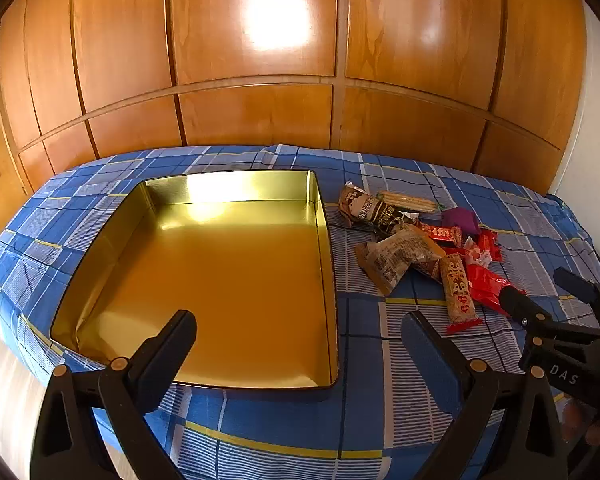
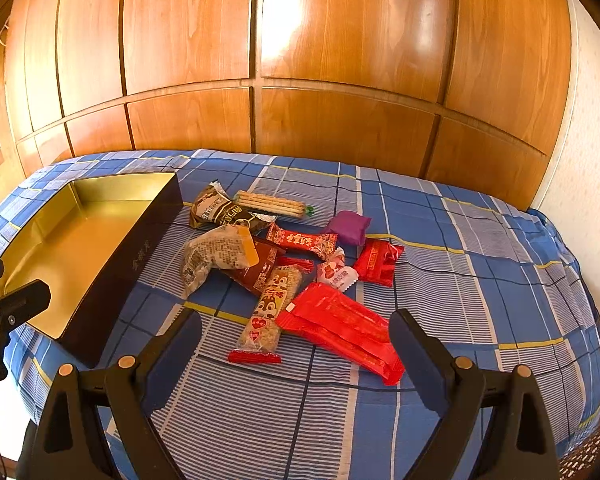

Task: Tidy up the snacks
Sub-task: 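Move the left tool toward the snack pile beside the gold tray, then grasp the brown-and-black snack packet with the left gripper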

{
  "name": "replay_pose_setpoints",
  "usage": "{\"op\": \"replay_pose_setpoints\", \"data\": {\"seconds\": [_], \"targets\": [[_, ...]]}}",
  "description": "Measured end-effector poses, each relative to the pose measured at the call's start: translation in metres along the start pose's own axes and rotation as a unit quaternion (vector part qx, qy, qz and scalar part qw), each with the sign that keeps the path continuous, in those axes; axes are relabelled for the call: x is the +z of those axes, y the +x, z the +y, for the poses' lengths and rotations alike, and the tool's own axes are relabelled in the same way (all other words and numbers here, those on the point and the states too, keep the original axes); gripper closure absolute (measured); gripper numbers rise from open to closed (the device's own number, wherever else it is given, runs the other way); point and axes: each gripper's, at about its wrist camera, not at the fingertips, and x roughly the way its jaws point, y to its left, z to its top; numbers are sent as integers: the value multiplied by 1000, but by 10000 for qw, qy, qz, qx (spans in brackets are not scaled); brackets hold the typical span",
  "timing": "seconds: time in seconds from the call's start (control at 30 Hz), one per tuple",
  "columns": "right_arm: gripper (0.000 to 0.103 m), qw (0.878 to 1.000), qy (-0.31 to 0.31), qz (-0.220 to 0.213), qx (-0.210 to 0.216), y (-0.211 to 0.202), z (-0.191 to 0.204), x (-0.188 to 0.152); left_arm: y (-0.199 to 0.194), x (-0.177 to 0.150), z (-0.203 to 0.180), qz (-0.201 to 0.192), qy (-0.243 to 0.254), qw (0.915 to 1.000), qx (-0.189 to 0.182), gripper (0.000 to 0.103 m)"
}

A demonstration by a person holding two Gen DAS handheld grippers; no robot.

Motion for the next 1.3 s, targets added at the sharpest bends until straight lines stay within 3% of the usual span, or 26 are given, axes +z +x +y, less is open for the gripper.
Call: {"op": "replay_pose_setpoints", "data": {"seconds": [0.27,0.4,0.5,0.6,0.7,0.83,0.93,1.0,1.1,1.23,1.3], "targets": [[7,9987,-333,100,360,7,-19,23,3,0,-2,97,22,9999,-100,0],[7,9920,-935,396,749,19,-36,43,6,2,-6,143,122,9984,-541,0],[8,9868,-1256,722,723,39,-57,52,6,6,-8,96,230,9966,-784,0],[9,9870,-1115,1011,570,63,-83,55,12,17,-16,229,593,9958,-653,0],[9,9891,-772,1115,581,77,-105,55,24,31,-13,513,641,9934,-798,2],[10,9895,-373,1242,633,85,-122,53,51,56,-14,1055,414,9854,-1268,45],[10,9905,-342,1103,747,80,-121,59,69,76,-28,1200,471,9808,-1464,62],[10,9912,-345,1016,780,78,-120,63,84,87,-39,1412,398,9734,-1762,63],[10,9916,-304,951,824,75,-121,67,114,103,-50,1901,-185,9604,-2031,62],[10,9925,-166,839,874,70,-126,71,151,121,-66,2110,-418,9612,-1727,58],[10,9926,-119,801,899,68,-128,73,176,127,-68,2281,-623,9614,-1405,56]]}}
